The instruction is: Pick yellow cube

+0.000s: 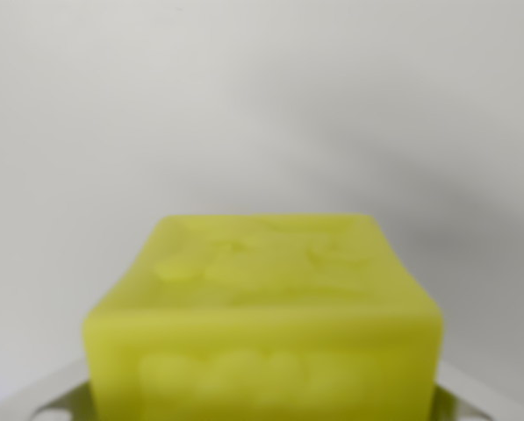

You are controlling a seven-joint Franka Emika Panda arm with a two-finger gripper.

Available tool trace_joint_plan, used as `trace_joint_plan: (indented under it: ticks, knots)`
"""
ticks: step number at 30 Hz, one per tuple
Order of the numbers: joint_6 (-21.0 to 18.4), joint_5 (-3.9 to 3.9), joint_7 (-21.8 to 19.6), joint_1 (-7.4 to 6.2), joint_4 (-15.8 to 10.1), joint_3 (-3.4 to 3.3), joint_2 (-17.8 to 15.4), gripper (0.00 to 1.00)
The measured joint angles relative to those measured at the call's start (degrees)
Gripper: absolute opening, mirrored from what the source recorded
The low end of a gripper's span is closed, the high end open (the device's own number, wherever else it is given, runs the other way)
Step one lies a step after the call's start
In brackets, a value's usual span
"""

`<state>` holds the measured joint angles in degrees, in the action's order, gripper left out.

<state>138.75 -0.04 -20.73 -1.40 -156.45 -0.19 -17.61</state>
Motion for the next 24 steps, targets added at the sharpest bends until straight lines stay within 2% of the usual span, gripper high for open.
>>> trace_joint_plan:
  ticks: [24]
  knots:
    - [-7.44,-0.01,0.00,0.00,2.56,0.00,-4.88,0.00]
